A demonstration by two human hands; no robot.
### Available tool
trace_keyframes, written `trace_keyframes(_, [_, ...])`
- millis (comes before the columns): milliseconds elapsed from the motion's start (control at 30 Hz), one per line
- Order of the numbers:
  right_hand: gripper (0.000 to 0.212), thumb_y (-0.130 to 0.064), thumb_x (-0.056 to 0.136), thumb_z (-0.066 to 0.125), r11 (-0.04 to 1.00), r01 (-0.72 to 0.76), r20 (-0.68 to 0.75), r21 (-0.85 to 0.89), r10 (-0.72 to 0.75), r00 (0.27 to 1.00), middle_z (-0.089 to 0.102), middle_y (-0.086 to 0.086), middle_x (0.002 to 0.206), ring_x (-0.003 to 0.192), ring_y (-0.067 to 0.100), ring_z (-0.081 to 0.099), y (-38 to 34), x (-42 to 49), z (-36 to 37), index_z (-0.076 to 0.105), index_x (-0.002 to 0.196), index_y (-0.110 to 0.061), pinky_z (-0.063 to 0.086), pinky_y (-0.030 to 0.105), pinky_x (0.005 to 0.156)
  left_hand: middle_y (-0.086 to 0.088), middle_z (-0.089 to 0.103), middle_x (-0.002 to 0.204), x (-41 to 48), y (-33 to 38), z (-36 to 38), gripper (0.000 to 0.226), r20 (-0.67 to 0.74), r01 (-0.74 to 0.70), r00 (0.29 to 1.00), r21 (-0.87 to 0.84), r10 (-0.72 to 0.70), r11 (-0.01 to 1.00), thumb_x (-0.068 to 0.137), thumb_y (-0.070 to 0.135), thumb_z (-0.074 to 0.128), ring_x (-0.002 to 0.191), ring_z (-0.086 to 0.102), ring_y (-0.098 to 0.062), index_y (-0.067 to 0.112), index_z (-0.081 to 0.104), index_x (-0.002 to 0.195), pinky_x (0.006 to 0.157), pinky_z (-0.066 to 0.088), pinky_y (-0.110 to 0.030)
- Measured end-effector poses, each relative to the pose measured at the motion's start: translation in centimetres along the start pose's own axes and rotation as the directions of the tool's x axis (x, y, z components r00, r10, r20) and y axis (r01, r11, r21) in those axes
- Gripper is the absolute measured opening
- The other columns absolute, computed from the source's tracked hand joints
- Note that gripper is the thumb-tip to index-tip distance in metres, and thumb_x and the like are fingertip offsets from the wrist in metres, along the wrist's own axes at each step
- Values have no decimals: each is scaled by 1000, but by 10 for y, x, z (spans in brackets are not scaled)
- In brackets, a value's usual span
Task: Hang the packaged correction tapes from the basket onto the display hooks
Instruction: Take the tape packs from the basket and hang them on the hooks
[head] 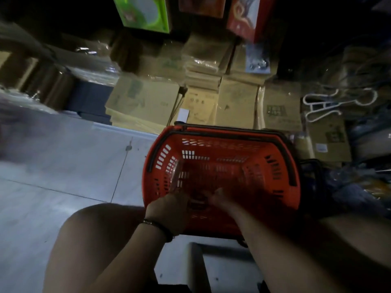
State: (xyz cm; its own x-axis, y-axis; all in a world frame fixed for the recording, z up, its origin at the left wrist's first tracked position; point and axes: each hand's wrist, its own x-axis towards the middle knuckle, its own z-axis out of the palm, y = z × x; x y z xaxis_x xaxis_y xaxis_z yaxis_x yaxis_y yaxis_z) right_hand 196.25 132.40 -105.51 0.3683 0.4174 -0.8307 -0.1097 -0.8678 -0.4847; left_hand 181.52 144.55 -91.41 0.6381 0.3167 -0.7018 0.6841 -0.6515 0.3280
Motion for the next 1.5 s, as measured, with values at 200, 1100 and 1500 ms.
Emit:
trace_keyframes(200, [37, -19, 109, 53, 990, -121, 66, 69, 117, 991, 54, 14, 146, 135, 31, 53, -7, 25, 16, 60, 139, 2, 39, 28, 104, 0, 63, 137, 2, -3, -4, 43, 44, -17, 999, 16, 16, 1000, 108, 33, 46, 119, 69, -27, 31, 43, 151, 97, 60, -43])
trace_keyframes(1100, [28, 7, 85, 63, 869, -102, -300, 484, 274, 914, 73, 13, 104, 100, 27, 69, 2, 65, 31, 74, 108, -3, 47, 29, 76, 3, 70, 127, 14, -14, -14, 39, 55, 66, 997, -223, -55, 973, 101, 55, 46, 113, 72, -24, 39, 50, 136, 93, 62, -47])
trace_keyframes(1500, [53, 12, 84, 69, 781, 363, -372, 507, -182, 910, 78, -2, 111, 99, 10, 75, -27, -64, -47, 70, 120, -26, 55, 20, 72, -6, 58, 148, 18, -10, -28, 78, -376, -58, 885, -671, -273, 739, 86, 69, 71, 135, 59, -32, 32, 45, 150, 108, 52, -55])
